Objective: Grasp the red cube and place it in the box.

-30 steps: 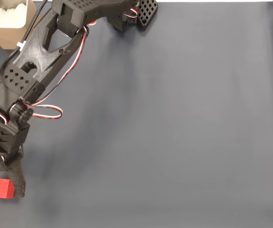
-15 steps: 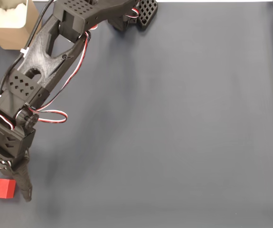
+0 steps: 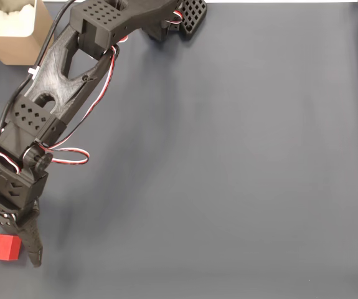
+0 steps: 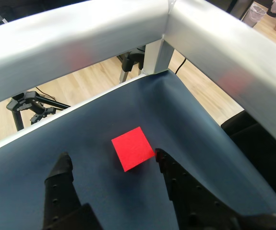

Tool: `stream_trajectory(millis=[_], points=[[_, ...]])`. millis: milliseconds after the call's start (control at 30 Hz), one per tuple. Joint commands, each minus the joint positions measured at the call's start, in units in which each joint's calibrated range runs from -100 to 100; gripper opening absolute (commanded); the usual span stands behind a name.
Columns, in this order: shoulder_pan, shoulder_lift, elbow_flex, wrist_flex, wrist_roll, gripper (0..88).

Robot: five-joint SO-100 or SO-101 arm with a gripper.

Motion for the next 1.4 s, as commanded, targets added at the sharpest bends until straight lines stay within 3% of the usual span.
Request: stream_trajectory(millis=[0,1367], points=[[-0.8,-1.1,-3.3,-0.9,-0.3,40.1],[-0.5,1.7,-3.8,-3.0,0.0,40.3]])
